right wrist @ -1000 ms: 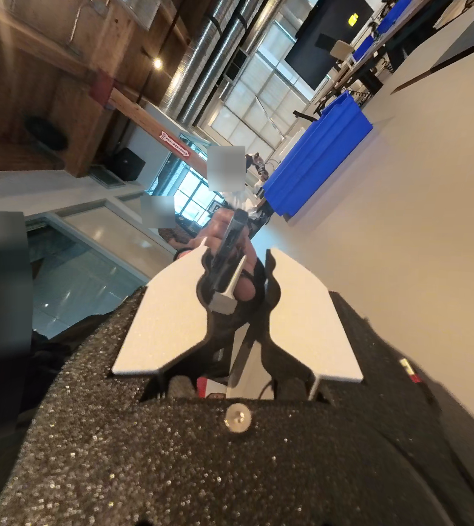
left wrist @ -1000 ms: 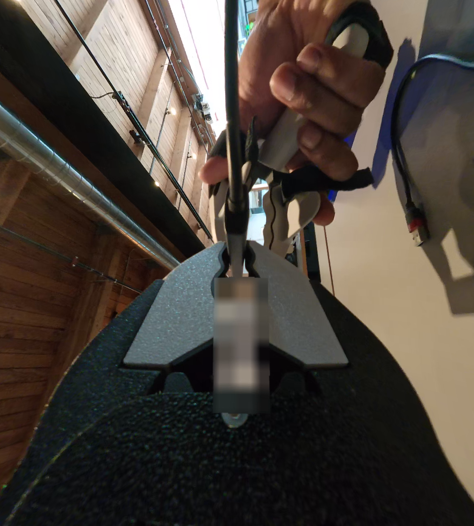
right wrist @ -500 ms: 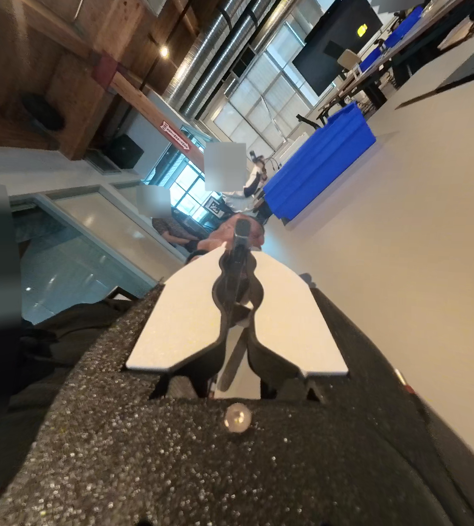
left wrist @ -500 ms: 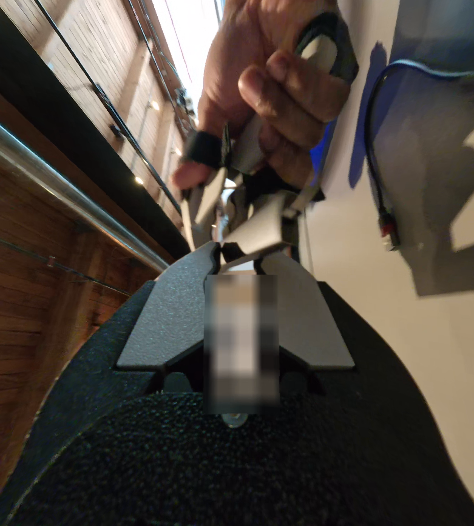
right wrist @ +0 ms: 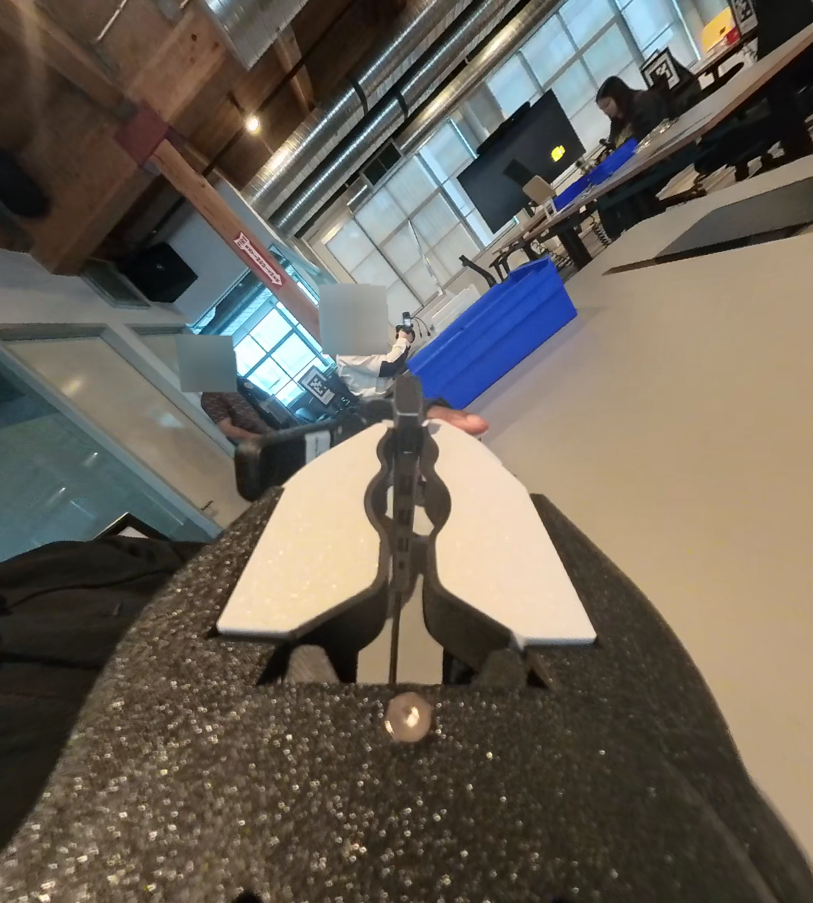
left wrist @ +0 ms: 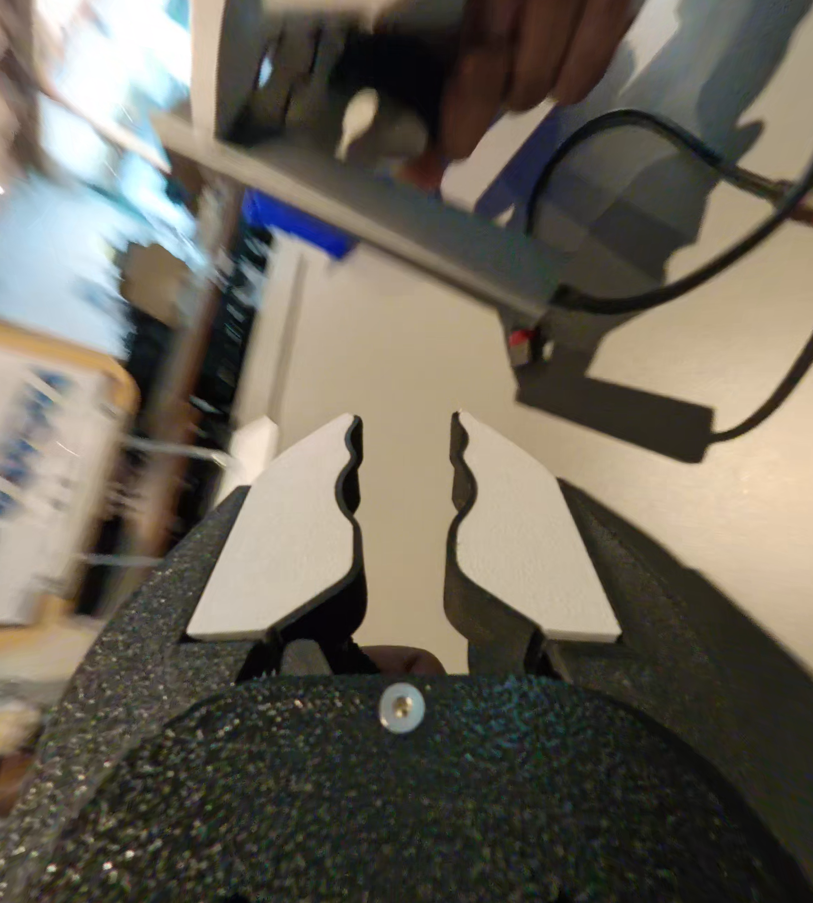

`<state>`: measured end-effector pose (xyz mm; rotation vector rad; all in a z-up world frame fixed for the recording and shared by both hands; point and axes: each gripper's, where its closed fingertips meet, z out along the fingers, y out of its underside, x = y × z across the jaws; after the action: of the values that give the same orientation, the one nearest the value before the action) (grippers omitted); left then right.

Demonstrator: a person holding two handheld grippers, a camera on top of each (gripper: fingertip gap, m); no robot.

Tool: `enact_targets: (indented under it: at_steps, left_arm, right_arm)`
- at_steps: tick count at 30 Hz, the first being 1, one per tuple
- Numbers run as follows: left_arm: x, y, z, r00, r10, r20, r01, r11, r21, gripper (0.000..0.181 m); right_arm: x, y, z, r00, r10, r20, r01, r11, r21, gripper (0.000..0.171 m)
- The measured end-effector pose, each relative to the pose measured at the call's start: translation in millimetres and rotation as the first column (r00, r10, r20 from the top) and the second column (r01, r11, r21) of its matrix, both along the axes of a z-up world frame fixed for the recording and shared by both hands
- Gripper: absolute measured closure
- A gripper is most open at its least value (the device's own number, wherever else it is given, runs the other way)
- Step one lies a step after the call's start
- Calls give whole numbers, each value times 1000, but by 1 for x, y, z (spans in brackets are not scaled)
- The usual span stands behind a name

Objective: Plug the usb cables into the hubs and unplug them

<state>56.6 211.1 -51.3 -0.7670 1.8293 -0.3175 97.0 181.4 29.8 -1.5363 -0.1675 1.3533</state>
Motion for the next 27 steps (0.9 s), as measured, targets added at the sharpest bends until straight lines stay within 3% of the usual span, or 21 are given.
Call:
enact_targets:
  at_steps: [1,4,7,9,11,16,20,27]
  left_arm:
    - [-1,7,-1,999,48,-10,-49,997,-66,148]
    - [-3,11,-1,991,119,-53,-130,915,-382,147]
    - [-5,-16,14,1000,3,-29,-24,650,-759,147]
    - [-5,-22,30,999,-21,38,44,469,-882,147]
    - [-3,-24,36,998,-22,59,63,354,-933,147]
    - [1,-53,21,989,-150,-1,32,218,-975,142]
    - [7,-71,9,978,-207,-33,6,184,-983,140]
    - [9,-73,11,976,-218,-1,27,124,-992,167]
  right_arm:
    - [1,0,-1,1000,-7,7,7,1000,-2,161]
    - [2,2,-5,1000,-12,25,13,1000,-28,162]
    - [-1,3,-13,999,-4,45,6,998,-61,162]
    - [-4,3,-17,998,8,60,-3,997,-74,161]
    - [-7,3,-19,997,14,74,-8,997,-75,161]
    - [-10,3,-20,996,15,91,-9,998,-66,161]
    - [-12,1,-20,995,29,100,-23,998,-56,161]
    - [-18,-2,-21,991,57,119,-51,997,-51,162]
